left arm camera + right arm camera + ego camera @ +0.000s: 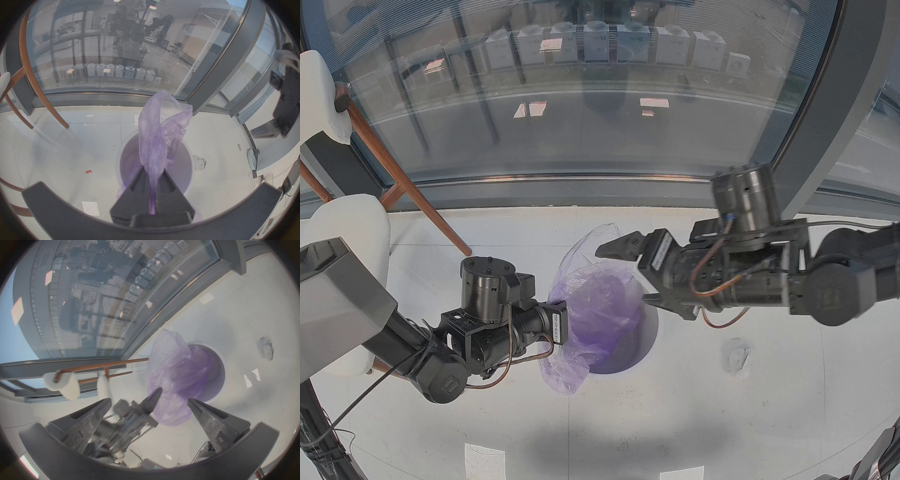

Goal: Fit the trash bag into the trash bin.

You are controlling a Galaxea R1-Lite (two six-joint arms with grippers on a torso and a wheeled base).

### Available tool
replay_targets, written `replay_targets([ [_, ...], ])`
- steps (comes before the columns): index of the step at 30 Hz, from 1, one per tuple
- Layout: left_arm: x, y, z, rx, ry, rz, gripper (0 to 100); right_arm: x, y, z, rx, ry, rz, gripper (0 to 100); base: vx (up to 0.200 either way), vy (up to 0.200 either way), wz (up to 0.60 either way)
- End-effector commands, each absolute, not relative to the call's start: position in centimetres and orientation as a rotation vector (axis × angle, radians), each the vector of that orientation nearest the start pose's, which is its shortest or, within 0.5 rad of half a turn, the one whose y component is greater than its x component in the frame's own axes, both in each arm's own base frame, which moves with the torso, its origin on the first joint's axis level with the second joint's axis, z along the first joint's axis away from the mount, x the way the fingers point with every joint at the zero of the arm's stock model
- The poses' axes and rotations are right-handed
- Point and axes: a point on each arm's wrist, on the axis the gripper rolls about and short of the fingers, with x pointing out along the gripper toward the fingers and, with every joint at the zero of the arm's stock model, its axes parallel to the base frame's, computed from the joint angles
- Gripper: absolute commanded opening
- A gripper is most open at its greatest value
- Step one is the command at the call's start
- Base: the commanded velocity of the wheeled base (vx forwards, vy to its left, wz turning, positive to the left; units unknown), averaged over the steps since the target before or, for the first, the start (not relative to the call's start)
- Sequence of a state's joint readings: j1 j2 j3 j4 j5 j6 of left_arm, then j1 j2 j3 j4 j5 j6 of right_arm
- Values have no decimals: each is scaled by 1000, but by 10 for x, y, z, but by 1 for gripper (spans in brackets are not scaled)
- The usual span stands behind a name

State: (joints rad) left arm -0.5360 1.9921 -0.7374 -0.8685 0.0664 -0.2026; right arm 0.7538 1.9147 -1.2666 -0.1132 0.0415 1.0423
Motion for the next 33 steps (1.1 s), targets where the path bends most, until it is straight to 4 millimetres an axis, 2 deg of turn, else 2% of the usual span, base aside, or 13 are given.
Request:
replay_targets([
  [1, 290, -175, 103, -85, 390, -432, 0, 300, 286, 141, 717, 923, 344, 100, 0, 0, 0],
  [6, 287, -177, 104, -78, 388, -443, 0, 319, 292, 143, 741, 876, 328, 100, 0, 0, 0],
  [11, 285, -177, 101, -56, 395, -451, 0, 336, 300, 130, 739, 842, 282, 100, 0, 0, 0],
  [14, 283, -175, 98, -48, 407, -450, 0, 344, 301, 132, 749, 815, 273, 100, 0, 0, 0],
  [21, 282, -175, 96, -47, 414, -445, 0, 347, 297, 133, 753, 807, 261, 100, 0, 0, 0],
  [22, 282, -175, 96, -46, 416, -445, 0, 347, 297, 131, 749, 810, 257, 0, 0, 0, 0],
  [28, 283, -176, 97, -49, 410, -447, 0, 346, 300, 128, 738, 803, 243, 0, 0, 0, 0],
  [31, 283, -176, 96, -47, 413, -452, 0, 348, 305, 116, 726, 818, 237, 0, 0, 0, 0],
  [33, 283, -176, 96, -49, 412, -452, 0, 348, 307, 115, 729, 809, 244, 0, 0, 0, 0],
])
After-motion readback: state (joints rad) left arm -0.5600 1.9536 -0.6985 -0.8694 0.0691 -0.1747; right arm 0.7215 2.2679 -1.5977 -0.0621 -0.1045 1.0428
